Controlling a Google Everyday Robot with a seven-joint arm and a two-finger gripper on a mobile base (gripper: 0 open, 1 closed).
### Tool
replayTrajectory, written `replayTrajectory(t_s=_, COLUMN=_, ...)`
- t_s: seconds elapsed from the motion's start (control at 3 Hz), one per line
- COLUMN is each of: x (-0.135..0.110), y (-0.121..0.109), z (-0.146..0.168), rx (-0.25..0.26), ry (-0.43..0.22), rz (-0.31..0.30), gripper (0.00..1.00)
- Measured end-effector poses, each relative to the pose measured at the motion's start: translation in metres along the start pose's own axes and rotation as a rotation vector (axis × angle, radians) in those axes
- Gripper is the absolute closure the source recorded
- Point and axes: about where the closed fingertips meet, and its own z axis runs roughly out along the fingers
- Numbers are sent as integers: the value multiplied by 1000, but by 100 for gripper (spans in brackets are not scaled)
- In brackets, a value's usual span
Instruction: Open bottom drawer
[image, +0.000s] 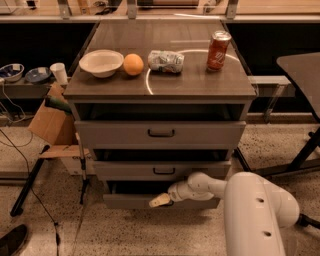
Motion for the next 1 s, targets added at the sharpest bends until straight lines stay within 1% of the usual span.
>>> replayTrajectory(t_s=0.33, x=-1, y=-12, z=14, rx=0, ry=23, rz=25, gripper=0)
replayTrajectory(t_s=0.67, x=3, y=-19, z=17, rx=11, ry=49, rz=51, gripper=0)
replayTrajectory(t_s=1.0, x=14, y=-23, z=9, rx=42, ry=68, rz=78, gripper=0)
